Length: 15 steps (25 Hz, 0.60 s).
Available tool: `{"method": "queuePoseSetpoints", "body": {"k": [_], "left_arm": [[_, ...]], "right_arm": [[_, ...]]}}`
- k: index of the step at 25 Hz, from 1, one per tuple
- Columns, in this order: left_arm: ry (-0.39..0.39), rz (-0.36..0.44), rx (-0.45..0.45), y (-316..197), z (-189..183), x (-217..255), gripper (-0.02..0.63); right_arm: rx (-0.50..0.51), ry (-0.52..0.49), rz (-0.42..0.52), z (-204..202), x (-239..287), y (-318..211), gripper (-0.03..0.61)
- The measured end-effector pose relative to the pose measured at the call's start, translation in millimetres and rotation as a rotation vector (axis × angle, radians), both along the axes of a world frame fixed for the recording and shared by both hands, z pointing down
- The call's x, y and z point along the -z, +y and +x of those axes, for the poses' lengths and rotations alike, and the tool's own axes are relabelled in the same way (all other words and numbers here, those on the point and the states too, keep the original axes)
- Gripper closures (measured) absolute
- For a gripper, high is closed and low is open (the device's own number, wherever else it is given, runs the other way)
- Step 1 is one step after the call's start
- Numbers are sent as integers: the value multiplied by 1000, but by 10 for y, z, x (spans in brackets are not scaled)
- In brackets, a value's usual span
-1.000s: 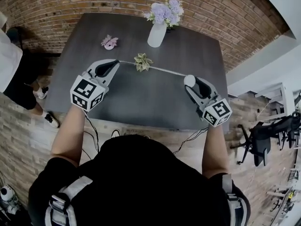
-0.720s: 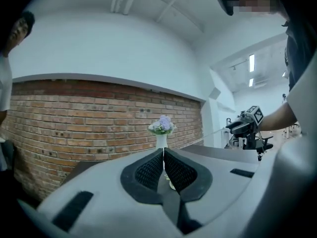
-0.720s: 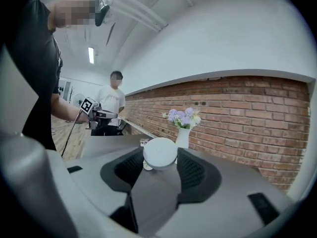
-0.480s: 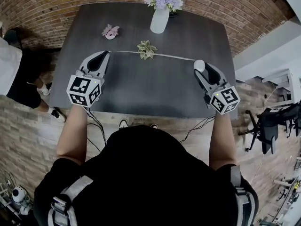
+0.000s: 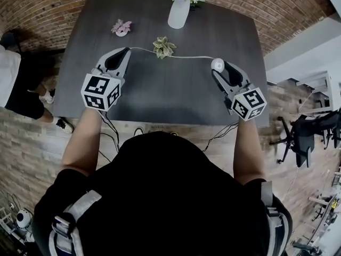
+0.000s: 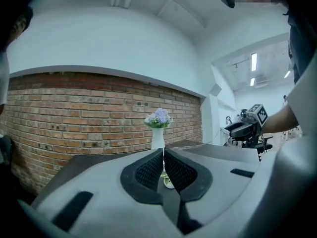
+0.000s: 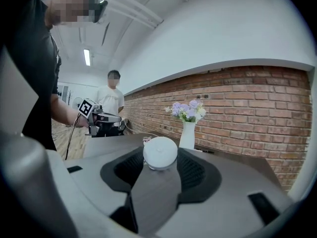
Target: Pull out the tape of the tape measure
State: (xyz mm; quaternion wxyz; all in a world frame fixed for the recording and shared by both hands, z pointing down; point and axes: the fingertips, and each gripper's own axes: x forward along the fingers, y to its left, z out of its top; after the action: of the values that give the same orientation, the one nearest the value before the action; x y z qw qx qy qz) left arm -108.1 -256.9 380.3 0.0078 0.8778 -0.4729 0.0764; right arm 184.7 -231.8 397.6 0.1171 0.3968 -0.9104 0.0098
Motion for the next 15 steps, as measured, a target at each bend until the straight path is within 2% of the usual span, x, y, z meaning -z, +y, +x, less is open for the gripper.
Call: {"method": "queuePoseSetpoints", "body": {"k": [10, 15], "left_arm": [[8, -23, 3, -62, 88, -130, 598], [-18, -51, 6, -29, 110, -279, 598]], "right_arm": [[-49, -11, -21, 107, -111, -2, 368], [-55, -2, -55, 111, -246, 25, 368]]}}
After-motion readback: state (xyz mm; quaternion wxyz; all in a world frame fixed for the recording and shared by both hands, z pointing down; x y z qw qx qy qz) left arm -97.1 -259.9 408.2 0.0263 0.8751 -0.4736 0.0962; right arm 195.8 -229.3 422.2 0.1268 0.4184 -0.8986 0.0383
